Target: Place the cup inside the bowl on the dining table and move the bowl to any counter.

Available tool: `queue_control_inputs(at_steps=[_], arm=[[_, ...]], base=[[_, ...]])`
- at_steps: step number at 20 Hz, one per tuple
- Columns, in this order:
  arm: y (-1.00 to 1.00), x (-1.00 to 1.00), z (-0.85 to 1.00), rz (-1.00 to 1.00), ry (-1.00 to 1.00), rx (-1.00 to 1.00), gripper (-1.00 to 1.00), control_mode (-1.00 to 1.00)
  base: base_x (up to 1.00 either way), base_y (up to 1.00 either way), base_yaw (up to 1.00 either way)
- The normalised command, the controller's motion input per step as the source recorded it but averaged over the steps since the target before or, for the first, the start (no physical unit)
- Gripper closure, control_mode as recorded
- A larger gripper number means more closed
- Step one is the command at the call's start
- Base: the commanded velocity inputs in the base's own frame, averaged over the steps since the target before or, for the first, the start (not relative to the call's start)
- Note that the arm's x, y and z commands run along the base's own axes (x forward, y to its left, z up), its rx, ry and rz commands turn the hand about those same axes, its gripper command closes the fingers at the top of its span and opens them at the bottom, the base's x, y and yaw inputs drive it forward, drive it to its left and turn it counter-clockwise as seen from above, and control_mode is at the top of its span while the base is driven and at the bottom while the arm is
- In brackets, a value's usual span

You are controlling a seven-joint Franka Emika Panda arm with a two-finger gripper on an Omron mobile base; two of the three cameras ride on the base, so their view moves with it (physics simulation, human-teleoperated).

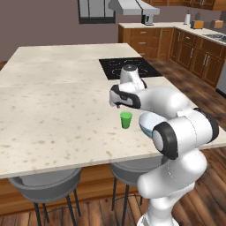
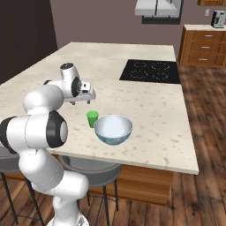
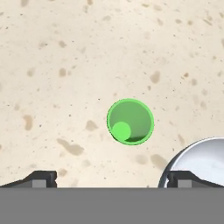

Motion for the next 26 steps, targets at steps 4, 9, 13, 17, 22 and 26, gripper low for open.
queue_control_inputs(at_steps=[4,9,13,17,22,26], arm=[[0.0,0.0,0.0,0.0,0.0,-0.06,-1.0,-1.0],[0.0,0.0,0.0,0.0,0.0,-0.06,-1.0,-1.0],[0.0,0.1,-0.15,0.0,0.0,-0.01,-1.0,-1.0],[0.0,0.23,-0.22,0.0,0.0,0.0,-1.0,-1.0],[0.0,0.17,-0.16,0.0,0.0,0.0,-1.0,-1.0],[0.0,0.04,-0.03,0.0,0.0,-0.01,-1.0,-1.0]], base=[[0.0,0.0,0.0],[0.0,0.0,0.0],[0.0,0.0,0.0],[0.0,0.0,0.0],[0.0,0.0,0.0],[0.0,0.0,0.0]])
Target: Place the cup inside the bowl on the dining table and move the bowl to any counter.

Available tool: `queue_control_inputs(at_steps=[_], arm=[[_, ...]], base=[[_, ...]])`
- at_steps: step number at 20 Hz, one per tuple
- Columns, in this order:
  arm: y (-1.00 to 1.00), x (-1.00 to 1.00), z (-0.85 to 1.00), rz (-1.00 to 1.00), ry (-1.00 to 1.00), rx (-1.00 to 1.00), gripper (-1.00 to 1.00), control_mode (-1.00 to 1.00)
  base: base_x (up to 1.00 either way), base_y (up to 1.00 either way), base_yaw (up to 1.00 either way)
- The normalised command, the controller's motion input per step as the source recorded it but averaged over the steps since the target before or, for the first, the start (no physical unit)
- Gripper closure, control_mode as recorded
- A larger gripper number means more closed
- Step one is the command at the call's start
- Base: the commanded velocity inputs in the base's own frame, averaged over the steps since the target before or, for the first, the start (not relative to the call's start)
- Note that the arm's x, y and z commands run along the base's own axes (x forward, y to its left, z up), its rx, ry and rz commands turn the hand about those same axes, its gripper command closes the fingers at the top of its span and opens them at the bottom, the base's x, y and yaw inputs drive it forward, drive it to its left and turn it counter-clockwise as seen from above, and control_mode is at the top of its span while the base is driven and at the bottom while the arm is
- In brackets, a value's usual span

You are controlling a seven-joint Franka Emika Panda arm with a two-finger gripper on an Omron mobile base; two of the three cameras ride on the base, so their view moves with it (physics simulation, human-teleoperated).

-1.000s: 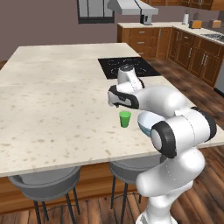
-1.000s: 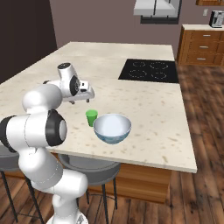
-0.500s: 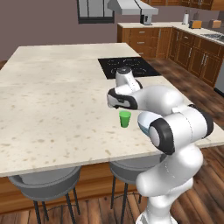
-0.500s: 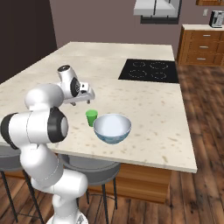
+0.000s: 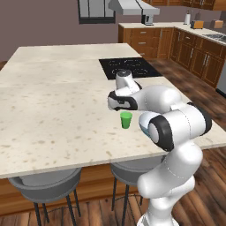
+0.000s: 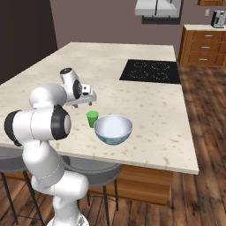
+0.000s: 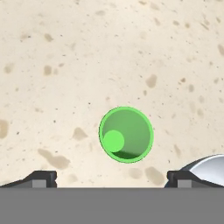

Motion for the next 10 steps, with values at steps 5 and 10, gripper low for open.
queue_control_inputs(at_steps=[5,10], arm=[[0.0,0.0,0.0,0.0,0.0,-0.01,-1.0,-1.0],[0.0,0.0,-0.14,0.0,0.0,0.0,-1.0,-1.0]], base=[[0.0,0.0,0.0],[0.0,0.0,0.0]])
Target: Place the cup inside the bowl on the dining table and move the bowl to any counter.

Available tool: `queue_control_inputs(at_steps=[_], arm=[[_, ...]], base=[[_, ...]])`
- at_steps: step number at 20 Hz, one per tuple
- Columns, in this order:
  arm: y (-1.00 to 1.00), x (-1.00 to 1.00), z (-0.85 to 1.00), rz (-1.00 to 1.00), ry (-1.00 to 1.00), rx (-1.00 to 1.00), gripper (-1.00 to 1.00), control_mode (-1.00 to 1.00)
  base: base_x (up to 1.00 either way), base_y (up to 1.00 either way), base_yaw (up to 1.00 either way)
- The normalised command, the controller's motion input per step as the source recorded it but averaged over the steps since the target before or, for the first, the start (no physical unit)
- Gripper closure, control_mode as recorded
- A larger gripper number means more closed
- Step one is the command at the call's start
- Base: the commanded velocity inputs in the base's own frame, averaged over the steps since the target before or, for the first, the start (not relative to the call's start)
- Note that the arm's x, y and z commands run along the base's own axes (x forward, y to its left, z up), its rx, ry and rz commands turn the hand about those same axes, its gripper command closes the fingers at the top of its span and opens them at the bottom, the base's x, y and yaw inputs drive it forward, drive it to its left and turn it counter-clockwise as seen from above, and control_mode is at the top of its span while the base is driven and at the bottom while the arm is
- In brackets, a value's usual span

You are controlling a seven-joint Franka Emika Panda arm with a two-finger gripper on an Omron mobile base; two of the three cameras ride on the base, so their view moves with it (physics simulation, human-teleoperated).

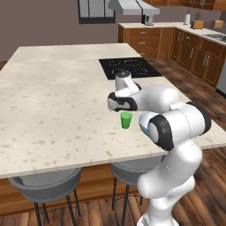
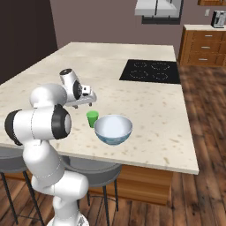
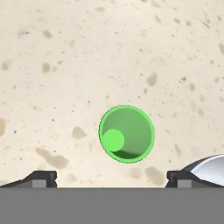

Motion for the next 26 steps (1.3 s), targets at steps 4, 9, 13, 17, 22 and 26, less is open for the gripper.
queue_control_inputs(at_steps=[4,9,13,17,22,26], arm=[[0.0,0.01,-0.3,0.0,0.01,0.0,-1.0,-1.0],[0.0,0.0,-0.23,0.0,0.01,0.0,-1.0,-1.0],[0.0,0.0,-0.06,0.0,0.0,0.0,-1.0,-1.0],[0.0,0.0,-0.11,0.0,0.0,0.0,-1.0,-1.0],[0.0,0.0,-0.1,0.0,0.0,0.0,-1.0,-1.0],[0.0,0.05,-0.11,0.0,0.0,-0.01,-1.0,-1.0]], base=[[0.0,0.0,0.0],[0.0,0.0,0.0],[0.0,0.0,0.0],[0.0,0.0,0.0],[0.0,0.0,0.0],[0.0,0.0,0.0]])
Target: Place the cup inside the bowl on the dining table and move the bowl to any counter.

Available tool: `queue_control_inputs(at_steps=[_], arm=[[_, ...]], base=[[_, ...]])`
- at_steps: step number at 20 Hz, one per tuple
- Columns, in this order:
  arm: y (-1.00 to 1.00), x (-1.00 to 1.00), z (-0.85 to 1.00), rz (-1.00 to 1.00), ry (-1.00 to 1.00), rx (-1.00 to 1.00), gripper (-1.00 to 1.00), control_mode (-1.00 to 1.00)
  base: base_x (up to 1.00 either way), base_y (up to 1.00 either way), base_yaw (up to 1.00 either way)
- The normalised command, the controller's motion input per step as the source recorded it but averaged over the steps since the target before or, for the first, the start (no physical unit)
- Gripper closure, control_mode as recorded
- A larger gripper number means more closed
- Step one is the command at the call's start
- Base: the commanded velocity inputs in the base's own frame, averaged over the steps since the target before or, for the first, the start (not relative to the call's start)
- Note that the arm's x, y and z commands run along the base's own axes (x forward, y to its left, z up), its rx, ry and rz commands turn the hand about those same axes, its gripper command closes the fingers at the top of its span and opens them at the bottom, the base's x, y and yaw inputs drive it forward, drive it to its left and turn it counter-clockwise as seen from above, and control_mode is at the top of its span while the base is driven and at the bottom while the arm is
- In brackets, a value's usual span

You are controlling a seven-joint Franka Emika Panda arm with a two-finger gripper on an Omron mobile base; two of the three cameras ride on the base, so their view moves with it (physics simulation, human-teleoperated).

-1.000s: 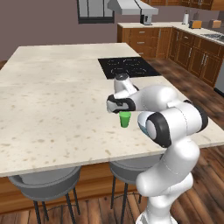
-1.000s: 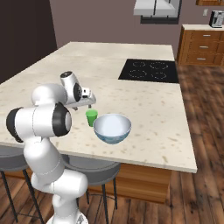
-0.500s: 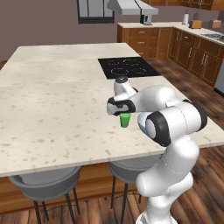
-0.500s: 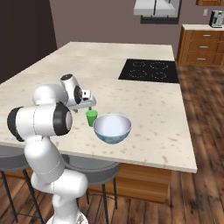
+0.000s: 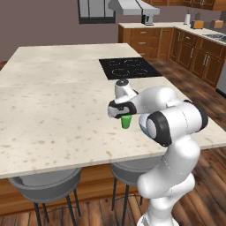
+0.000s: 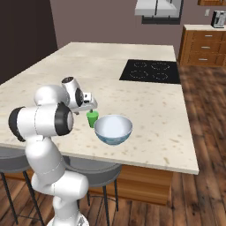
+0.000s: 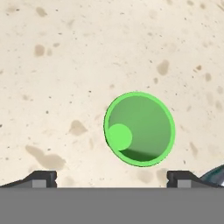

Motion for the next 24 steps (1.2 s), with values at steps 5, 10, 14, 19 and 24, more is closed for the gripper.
queue_control_inputs(at_steps=[5,10,14,19,24], arm=[[0.0,0.13,-0.01,0.0,0.0,-0.02,-1.0,-1.0],[0.0,0.23,0.0,0.0,0.0,-0.03,-1.0,-1.0],[0.0,0.17,0.0,0.0,0.0,-0.03,-1.0,-1.0],[0.0,0.11,-0.03,0.0,0.0,-0.01,-1.0,-1.0],[0.0,0.0,-0.13,0.0,0.02,0.0,-1.0,-1.0]], base=[[0.0,0.0,0.0],[0.0,0.0,0.0],[0.0,0.0,0.0],[0.0,0.0,0.0],[0.0,0.0,0.0]])
